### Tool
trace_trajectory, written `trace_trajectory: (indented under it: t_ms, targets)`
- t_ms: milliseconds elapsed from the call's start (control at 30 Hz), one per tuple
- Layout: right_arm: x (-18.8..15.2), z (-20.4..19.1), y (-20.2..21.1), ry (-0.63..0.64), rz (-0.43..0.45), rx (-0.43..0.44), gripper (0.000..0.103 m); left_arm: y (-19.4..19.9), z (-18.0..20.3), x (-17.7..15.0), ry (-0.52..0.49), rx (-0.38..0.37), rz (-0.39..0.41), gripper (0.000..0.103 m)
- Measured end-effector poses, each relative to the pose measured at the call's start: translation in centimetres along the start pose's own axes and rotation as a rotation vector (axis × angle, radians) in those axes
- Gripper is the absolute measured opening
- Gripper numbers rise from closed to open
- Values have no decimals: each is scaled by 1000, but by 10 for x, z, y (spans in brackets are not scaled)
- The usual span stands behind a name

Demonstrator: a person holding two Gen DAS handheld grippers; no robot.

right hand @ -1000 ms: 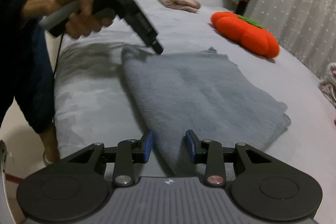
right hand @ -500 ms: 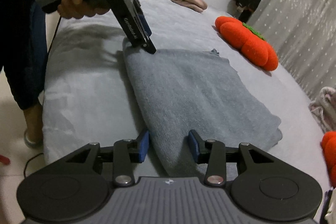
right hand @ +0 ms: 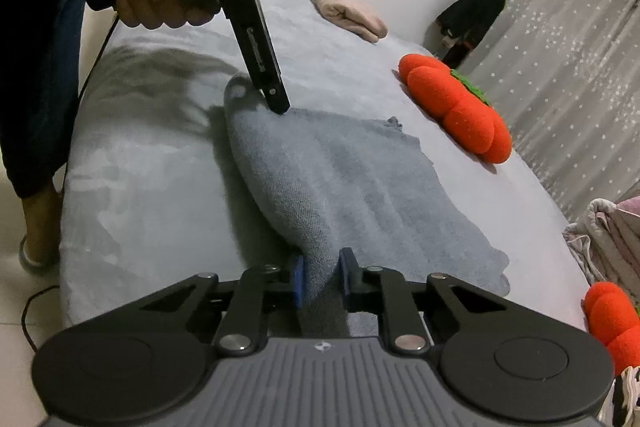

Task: Fold clothes
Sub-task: 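Grasp the sweater's folded edge with the right tool and lift it, then lift the gripped edge with the right tool while the left tool grasps beside it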

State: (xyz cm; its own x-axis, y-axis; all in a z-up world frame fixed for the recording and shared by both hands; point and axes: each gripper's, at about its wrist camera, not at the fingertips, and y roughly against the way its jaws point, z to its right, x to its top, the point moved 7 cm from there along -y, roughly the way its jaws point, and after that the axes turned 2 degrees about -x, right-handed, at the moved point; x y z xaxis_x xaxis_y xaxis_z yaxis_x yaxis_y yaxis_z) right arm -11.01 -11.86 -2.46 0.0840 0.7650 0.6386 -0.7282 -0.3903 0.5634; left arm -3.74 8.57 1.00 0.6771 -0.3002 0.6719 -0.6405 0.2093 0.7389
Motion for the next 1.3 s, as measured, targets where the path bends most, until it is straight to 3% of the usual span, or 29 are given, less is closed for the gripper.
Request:
trace_trajectory:
  t_ms: [67,233,300,500,633,767,900,1100,1200,1267,1300]
  targets:
    - [2,3,0,-19,4,3,16,13,3,6,-38,-17,56,56]
    - [6,13,3,-96,15,22,16,36,32,8,-153,-147,162,57]
    - [7,19,2,-138,12,35,16,40,48,3,-240,-174,187,57]
    - [11,37,1,-263,9,79,16,42,85,-10,-331,-318,209,57]
    - [12,43,2,-309,8,99,16,51,99,-20,-437,-333,254,57]
    - [12,46,2,-340,6,113,16,53,119,-34,-556,-332,278,69]
    - [12,50,3,-370,4,126,16,36,129,-40,-647,-237,263,69]
    - [12,55,4,-404,5,140,16,21,125,-41,-690,-146,252,65]
    - [12,57,3,-419,6,146,16,14,123,-40,-698,-108,243,49]
    - [12,57,3,-422,6,148,16,8,117,-36,-656,-105,201,29]
    - [12,56,3,-422,5,149,16,4,113,-33,-626,-111,177,27]
